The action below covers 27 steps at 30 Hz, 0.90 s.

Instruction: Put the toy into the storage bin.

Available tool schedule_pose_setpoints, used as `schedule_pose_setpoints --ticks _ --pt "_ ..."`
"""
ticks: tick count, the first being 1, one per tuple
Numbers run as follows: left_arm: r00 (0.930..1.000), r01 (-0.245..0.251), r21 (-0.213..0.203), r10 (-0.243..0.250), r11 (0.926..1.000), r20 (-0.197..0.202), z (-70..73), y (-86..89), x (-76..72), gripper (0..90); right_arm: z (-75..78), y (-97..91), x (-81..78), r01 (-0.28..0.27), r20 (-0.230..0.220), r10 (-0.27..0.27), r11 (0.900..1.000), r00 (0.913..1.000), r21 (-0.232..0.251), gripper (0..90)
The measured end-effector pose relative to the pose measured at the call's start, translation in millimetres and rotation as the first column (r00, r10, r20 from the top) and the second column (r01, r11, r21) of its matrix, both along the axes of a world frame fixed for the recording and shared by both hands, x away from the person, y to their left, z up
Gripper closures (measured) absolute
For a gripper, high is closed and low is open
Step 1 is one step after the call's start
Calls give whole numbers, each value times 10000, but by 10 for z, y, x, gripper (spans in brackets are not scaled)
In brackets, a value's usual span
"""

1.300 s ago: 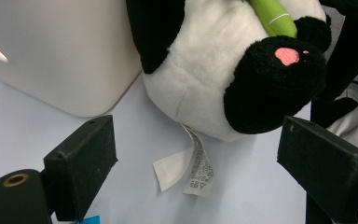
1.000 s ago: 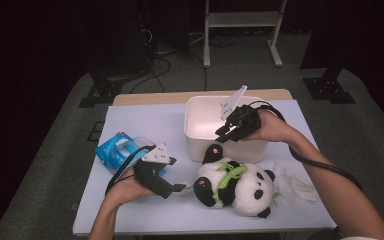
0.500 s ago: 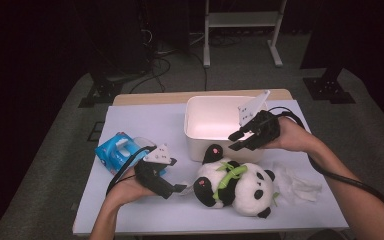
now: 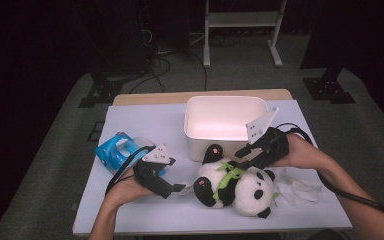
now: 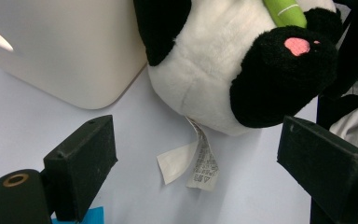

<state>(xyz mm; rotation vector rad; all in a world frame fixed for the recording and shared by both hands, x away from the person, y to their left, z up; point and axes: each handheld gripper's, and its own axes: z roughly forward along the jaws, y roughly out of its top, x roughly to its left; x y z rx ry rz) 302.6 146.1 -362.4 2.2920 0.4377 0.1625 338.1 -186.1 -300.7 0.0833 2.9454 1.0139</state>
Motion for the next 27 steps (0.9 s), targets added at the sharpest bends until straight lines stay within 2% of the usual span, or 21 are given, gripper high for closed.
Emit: schedule_pose_setpoints --ticks 4,8,14,27 --pt "10000 -7 -19 7 10000 9 7 8 -3 104 -35 -4 -67 -57 -49 57 10000 10000 -75 588" --pt "10000 -41 -38 41 10000 11 7 16 2 103 -102 0 -103 12 18 -11 9993 10000 -369 586" --pt "10000 -39 -34 39 10000 22 5 23 5 103 -211 15 -116 -1 -2 1 9991 10000 -425 593" --pt "10000 -56 11 56 10000 -15 -4 30 12 103 -287 16 -101 -22 -130 19 9998 9999 -217 730"
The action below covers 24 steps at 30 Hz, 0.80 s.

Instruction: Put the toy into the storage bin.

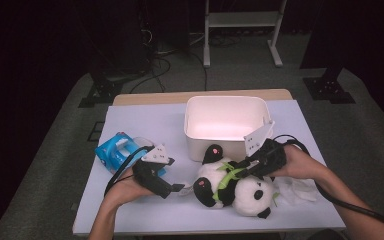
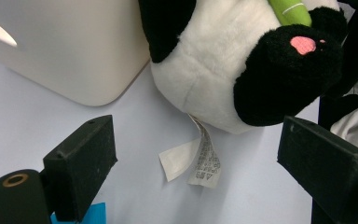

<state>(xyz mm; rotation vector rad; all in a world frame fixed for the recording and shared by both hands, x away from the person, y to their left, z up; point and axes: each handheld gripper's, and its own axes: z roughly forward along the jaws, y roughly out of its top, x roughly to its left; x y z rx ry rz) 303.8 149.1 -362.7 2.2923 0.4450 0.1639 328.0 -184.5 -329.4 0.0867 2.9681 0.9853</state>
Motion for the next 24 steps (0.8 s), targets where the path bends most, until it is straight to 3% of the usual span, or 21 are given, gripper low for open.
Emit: schedule_pose_setpoints --ticks 24 --pt "9999 -155 -100 155 9998 29 6 45 11 103 223 -14 -61 -249 430 248 9997 9988 28 773"
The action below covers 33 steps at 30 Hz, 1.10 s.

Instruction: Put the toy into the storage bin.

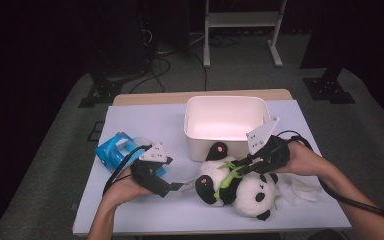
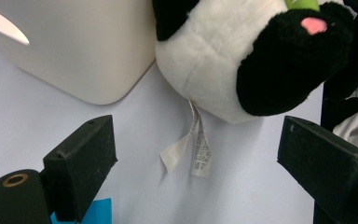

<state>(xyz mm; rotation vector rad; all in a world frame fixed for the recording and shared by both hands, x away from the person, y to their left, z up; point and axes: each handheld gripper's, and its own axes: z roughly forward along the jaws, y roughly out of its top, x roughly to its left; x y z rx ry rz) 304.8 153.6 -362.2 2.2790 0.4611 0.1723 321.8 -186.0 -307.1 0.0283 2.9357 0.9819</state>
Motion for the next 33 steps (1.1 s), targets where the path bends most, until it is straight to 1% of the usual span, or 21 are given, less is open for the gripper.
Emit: schedule_pose_setpoints --ticks 2,4,7,12,16,21,25,28,33 --pt "10000 -45 -32 45 10000 -21 -3 4 0 103 29 -6 -2 -51 93 51 10000 9999 32 774" --pt "10000 -68 -30 68 10000 -19 1 12 0 103 59 -18 -8 -15 29 14 10000 10000 77 775" --pt "10000 -87 -13 87 10000 11 9 30 0 103 114 -28 -8 -25 97 23 9999 10000 168 775" --pt "9999 -120 -8 120 9999 7 8 49 8 103 216 -21 -18 -50 208 48 10000 9998 74 775" --pt "9998 -190 -77 190 9998 19 17 62 2 103 337 -20 -29 -48 369 44 9999 9993 125 775" --pt "9998 -213 -57 213 9998 14 19 74 3 103 476 -31 -34 -19 490 14 9999 9988 112 776" --pt "9997 -240 -124 241 9996 3 19 80 2 103 567 -33 -31 19 534 -26 9999 9986 125 776" --pt "9998 -222 -55 222 9997 3 12 84 7 103 619 -29 -22 52 554 -59 9999 9984 113 776" --pt "9997 -255 -18 255 9997 -37 1 90 17 103 727 -29 -30 92 732 -92 10000 9973 7 776"
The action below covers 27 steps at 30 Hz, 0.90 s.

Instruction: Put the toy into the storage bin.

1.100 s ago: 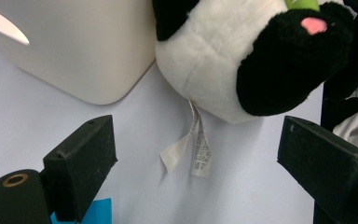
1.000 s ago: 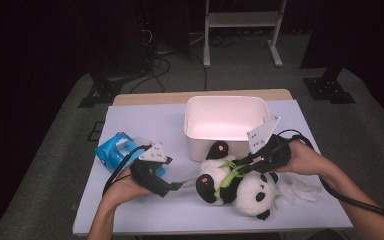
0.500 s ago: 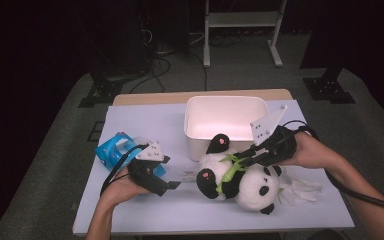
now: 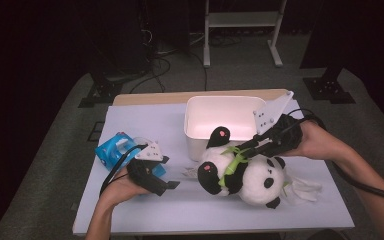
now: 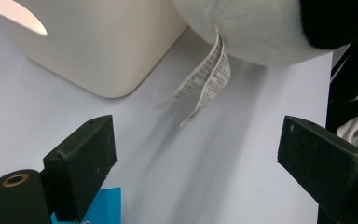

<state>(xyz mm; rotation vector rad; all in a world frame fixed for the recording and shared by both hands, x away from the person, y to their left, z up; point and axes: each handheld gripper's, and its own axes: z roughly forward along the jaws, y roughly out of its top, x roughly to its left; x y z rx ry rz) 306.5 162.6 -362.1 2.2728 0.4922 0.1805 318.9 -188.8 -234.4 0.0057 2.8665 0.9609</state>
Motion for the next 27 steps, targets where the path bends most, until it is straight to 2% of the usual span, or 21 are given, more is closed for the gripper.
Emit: schedule_pose_setpoints --ticks 8,14,27 --pt "10000 -54 -53 54 10000 -27 -2 0 -4 103 147 -38 7 118 164 -121 9998 9998 177 778" --pt "10000 -60 -20 60 10000 -59 -8 7 2 103 230 -38 24 205 259 -208 9997 9994 133 778" --pt "9999 -137 -122 136 9998 -24 4 46 5 103 528 -44 120 505 574 -511 9987 9970 118 779"
